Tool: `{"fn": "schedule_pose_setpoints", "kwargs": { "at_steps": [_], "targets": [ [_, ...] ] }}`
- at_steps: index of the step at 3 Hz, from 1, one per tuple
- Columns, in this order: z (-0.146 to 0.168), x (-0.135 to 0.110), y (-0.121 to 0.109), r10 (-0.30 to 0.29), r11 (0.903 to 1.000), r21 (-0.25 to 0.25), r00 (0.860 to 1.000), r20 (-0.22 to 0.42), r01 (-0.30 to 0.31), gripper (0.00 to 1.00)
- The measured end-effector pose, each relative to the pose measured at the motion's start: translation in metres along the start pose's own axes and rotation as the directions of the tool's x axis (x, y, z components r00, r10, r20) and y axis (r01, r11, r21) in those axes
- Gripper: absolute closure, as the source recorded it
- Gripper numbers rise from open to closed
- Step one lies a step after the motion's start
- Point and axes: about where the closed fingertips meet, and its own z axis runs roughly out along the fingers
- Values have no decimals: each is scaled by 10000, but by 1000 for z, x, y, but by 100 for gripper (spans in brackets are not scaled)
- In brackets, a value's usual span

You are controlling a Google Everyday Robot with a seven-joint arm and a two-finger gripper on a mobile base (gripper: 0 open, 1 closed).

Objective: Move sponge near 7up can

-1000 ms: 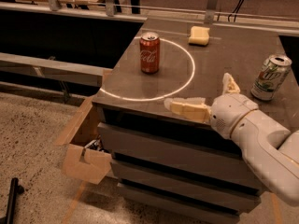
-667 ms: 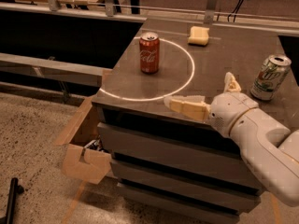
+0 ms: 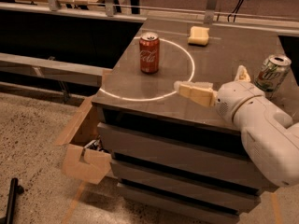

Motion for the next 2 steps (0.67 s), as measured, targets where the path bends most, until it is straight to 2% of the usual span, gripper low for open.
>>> {"fn": "schedule_pose_setpoints", "kwargs": {
  "at_steps": [1,2],
  "targets": [
    [18,4,-6,-474,9988,96,9989,21,474,0],
    [42,13,6,-1971,9801,-227,9804,74,1972,0]
  ]
}}
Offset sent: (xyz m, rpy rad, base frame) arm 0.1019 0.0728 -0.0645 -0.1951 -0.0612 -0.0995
